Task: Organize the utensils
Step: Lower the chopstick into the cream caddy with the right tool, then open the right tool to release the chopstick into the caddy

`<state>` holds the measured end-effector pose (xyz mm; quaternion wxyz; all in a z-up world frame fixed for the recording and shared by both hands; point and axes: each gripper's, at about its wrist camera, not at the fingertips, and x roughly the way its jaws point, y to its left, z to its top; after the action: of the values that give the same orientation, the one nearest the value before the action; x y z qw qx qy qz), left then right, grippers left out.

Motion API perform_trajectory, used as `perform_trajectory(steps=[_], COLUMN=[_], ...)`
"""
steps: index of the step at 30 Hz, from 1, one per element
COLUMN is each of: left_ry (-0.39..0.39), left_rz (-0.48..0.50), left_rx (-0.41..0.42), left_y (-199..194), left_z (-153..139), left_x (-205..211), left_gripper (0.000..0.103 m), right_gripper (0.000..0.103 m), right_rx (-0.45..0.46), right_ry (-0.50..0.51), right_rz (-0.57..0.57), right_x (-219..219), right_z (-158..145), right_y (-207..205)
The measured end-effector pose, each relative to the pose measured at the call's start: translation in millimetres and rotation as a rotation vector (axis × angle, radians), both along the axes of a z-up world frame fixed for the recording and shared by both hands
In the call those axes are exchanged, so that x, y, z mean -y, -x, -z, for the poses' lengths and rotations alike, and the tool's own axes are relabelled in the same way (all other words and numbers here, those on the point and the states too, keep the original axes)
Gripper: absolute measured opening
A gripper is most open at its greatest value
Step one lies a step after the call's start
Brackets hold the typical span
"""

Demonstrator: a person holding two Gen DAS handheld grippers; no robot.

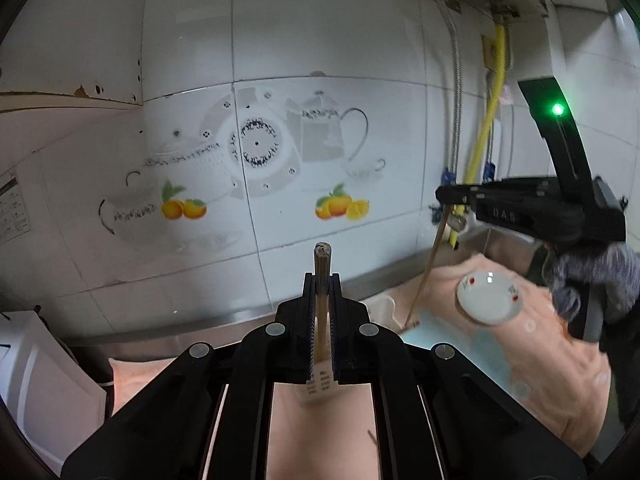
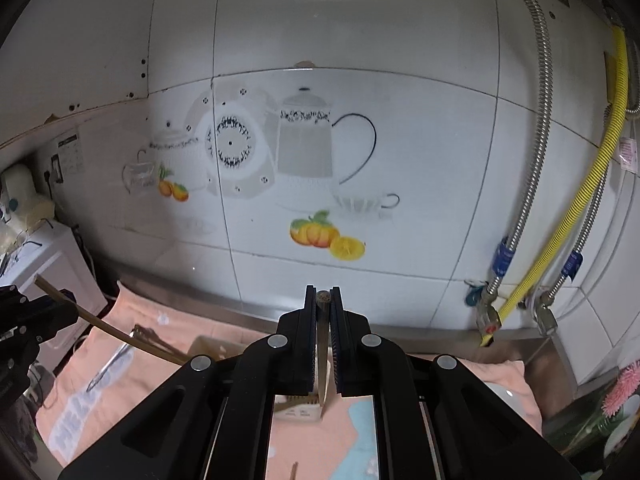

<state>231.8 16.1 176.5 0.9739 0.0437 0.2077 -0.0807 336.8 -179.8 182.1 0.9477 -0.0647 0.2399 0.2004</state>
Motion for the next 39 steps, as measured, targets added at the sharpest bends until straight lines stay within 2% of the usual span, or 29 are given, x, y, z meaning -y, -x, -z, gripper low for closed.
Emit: perform_trajectory(steps=[7, 18, 24, 34, 35, 37, 39], left_ry=[0.004, 0.103, 0.117, 0.124, 0.127, 0.129, 0.125], left_rz=[-0.052, -0.089, -0.088, -0.083, -0.082, -0.085, -0.086], left_rx=[0.026, -0.062, -0.111, -0.159, -0.16, -0.158, -0.146], left_y=[-25.5, -55.3, -61.4, -67.7, -66.9, -64.3, -59.0], left_z=[6.5, 49.0, 66.8, 79.3, 79.5, 78.6, 75.3], left_x=[-6.6, -31.3, -34.9, -31.3, -31.4, -31.4, -30.3], left_gripper=[0.005, 0.005, 0.006, 0.007, 0.008, 0.019, 0.027], right_gripper=[0.006, 0.006, 0.006, 0.008, 0.009, 0.013, 0.024], right_rx=[0.02, -0.044, -0.071, -0.095, -0.093, -0.092, -0.087], right_ry=[-0.038, 0.006, 0.018, 0.015, 0.013, 0.006, 0.0], right_rz=[-0.007, -0.018, -0.011, -0.01, -0.008, -0.008, -0.002], right_x=[-9.7, -21.8, -21.3, -17.4, -15.9, -12.5, -8.0], right_z=[-2.9, 36.2, 53.5, 61.8, 61.4, 60.0, 58.3], right_y=[-8.6, -24.2, -27.4, -27.1, -26.3, -23.4, -19.5])
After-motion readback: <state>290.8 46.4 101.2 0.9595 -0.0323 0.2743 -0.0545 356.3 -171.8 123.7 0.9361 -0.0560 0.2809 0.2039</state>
